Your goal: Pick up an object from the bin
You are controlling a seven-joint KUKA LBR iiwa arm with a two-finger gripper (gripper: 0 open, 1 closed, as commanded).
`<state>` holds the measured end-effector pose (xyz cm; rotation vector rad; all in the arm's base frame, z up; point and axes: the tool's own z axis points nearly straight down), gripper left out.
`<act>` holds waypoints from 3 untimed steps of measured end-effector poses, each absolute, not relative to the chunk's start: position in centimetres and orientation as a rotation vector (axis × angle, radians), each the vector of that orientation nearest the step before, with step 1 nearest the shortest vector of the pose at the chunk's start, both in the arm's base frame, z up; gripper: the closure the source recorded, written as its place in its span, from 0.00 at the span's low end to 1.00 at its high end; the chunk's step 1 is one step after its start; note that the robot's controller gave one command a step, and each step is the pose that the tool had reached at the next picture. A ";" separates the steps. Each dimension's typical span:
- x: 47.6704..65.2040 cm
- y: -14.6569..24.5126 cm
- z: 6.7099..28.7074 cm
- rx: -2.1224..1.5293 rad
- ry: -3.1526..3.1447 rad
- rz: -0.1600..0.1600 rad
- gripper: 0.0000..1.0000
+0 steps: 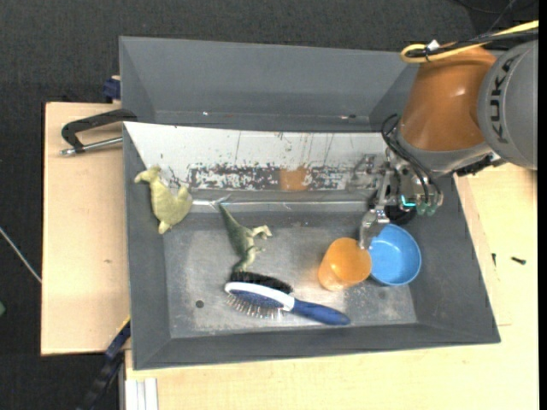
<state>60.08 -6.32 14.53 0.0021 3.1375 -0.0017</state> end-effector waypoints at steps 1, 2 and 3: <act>55.2 -9.6 7.8 0.085 3.145 0.000 0.00; 50.9 -11.1 10.4 -0.025 3.139 -0.001 0.00; 50.1 -13.0 9.0 -0.325 3.126 0.005 0.00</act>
Offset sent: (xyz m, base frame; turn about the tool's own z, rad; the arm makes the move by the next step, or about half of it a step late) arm -0.0468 -0.0309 -0.0650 0.0469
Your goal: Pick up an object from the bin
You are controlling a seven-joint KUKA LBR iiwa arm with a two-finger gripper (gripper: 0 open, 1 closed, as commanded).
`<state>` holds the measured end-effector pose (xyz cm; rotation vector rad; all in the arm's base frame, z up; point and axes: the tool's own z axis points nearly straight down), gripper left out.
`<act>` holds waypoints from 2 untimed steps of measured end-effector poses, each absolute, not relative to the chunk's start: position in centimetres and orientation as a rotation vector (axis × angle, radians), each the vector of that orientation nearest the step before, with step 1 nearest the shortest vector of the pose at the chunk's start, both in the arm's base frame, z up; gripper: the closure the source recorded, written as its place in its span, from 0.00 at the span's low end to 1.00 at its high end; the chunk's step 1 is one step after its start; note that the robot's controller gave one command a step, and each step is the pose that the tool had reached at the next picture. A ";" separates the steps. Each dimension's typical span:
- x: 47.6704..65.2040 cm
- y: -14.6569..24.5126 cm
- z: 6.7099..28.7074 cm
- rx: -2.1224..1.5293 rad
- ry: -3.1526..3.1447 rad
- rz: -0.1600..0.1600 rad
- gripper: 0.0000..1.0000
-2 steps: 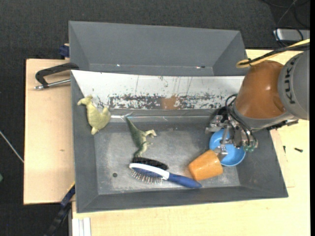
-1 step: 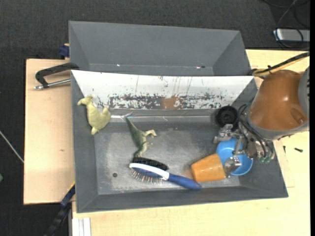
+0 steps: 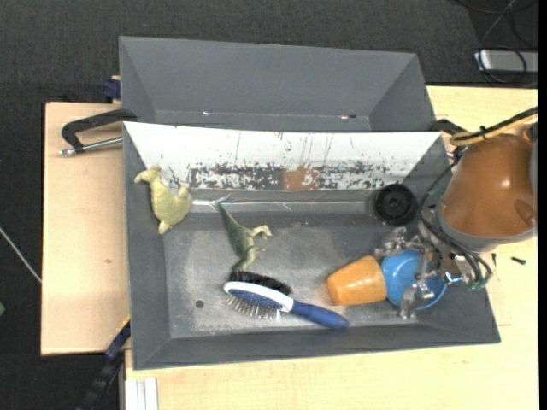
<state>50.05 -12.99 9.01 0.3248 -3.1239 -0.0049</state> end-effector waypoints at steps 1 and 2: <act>50.3 -9.2 7.3 0.790 -3.048 0.006 0.00; 50.3 -9.0 7.3 0.794 -3.051 0.002 1.00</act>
Offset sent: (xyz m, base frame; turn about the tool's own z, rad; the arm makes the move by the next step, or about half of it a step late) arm -0.0006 0.0385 -0.0201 -0.3031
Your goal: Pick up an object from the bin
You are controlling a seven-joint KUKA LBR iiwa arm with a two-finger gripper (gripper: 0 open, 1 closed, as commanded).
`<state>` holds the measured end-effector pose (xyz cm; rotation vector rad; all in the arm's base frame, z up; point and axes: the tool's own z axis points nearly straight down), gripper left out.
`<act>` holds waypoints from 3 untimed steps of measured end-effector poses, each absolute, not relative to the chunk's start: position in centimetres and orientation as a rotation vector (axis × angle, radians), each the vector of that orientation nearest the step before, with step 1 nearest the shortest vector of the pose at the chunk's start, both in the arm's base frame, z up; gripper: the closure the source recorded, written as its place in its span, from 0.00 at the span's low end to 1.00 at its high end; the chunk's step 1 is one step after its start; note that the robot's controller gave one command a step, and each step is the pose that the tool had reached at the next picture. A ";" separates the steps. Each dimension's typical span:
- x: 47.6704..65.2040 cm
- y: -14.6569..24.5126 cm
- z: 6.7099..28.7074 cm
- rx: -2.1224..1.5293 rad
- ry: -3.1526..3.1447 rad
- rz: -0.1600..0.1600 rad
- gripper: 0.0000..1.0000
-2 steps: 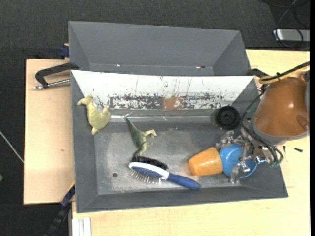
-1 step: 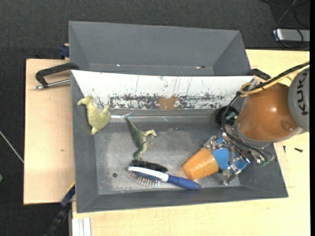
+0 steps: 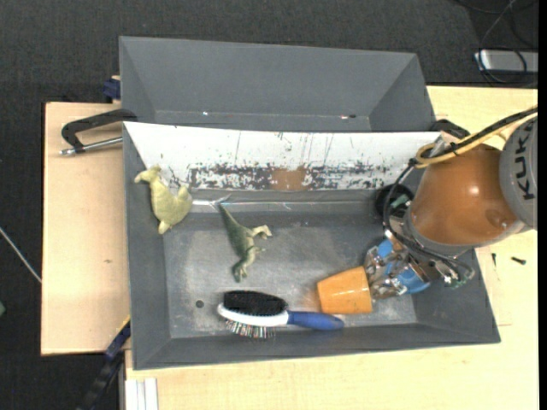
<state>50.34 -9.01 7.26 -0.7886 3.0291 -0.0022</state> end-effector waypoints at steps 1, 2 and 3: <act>50.1 -9.2 7.2 -0.790 3.039 -0.002 0.00; 50.8 -8.9 7.2 -0.485 3.099 0.002 0.00; 51.0 -8.9 7.2 -0.484 3.096 0.001 1.00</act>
Offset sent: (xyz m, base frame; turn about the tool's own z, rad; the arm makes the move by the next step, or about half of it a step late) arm 0.0000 0.0000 0.0000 0.0000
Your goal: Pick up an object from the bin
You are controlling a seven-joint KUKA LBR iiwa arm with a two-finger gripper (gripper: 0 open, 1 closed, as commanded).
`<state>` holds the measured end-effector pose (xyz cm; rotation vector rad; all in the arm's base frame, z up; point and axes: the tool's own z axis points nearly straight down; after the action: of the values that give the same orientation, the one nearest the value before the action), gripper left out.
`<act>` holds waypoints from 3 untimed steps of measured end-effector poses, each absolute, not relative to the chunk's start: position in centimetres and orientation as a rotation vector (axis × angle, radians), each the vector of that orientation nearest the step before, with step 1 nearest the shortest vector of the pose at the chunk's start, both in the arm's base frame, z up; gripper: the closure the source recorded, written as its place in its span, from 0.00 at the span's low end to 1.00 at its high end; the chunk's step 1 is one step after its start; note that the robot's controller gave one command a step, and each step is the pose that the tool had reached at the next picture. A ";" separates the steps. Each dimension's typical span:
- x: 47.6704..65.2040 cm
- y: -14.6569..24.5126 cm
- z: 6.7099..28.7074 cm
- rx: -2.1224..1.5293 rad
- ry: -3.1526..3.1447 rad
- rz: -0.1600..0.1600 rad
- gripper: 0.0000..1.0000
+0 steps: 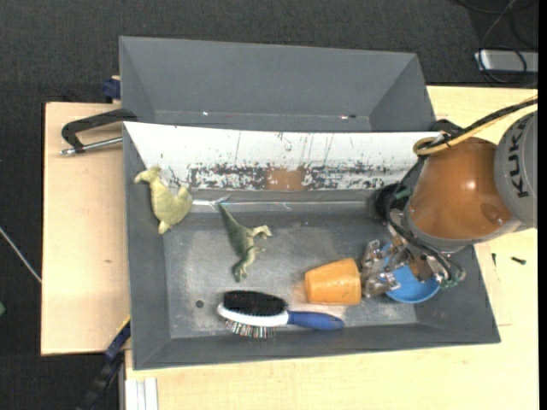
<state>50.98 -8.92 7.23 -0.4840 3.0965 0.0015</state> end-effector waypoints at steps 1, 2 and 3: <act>50.8 -9.1 7.2 -0.484 3.102 -0.001 0.00; 51.0 -8.7 7.7 -0.236 3.127 0.001 0.00; 51.3 -8.5 7.4 0.090 3.137 0.004 0.00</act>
Offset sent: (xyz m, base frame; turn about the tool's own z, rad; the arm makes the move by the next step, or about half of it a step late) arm 0.0000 0.0000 0.0000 0.0000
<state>51.30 -8.52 7.36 0.0900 3.1366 0.0037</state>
